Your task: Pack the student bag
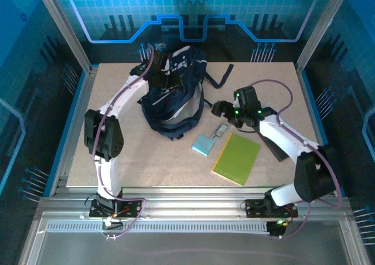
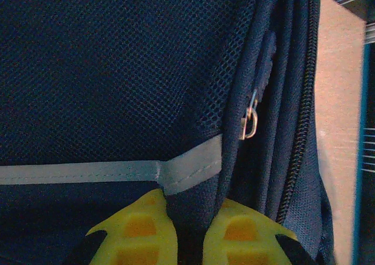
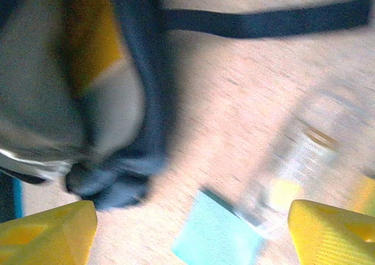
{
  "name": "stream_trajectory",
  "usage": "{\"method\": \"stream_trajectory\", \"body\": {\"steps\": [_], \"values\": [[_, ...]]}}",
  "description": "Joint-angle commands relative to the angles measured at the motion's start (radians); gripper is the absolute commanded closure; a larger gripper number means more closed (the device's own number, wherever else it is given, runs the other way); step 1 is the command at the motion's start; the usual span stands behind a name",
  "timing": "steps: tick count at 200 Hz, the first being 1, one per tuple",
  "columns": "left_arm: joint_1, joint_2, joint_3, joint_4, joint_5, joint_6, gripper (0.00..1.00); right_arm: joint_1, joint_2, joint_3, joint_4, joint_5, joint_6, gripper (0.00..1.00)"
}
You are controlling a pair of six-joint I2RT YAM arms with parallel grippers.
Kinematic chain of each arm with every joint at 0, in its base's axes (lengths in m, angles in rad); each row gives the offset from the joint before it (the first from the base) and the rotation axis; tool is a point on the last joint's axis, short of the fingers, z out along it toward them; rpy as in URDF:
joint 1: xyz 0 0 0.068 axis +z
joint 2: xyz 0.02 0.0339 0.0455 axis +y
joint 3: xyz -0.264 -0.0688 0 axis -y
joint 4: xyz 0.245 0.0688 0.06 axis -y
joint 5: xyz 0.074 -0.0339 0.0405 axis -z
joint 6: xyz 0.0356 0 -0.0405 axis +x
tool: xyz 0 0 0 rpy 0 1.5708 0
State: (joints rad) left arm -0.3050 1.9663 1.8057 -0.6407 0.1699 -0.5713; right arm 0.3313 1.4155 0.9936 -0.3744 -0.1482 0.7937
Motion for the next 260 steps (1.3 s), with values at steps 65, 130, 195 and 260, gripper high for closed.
{"method": "stream_trajectory", "body": {"steps": [65, 130, 195, 260], "values": [[-0.066, -0.172, -0.182, 0.015, -0.071, 0.097, 0.34, -0.195, -0.175, -0.227, -0.386, 0.13, -0.119, 0.14], [-0.367, -0.262, -0.433, 0.188, -0.04, -0.009, 0.41, -0.279, -0.184, -0.402, -0.226, 0.029, -0.119, 0.17], [-0.56, -0.077, -0.423, 0.176, 0.034, -0.007, 0.63, -0.284, -0.228, -0.497, -0.081, -0.078, -0.095, 0.42], [-0.611, 0.073, -0.371, 0.107, -0.004, 0.016, 0.61, -0.285, -0.328, -0.495, -0.057, -0.159, -0.082, 0.53]]}}
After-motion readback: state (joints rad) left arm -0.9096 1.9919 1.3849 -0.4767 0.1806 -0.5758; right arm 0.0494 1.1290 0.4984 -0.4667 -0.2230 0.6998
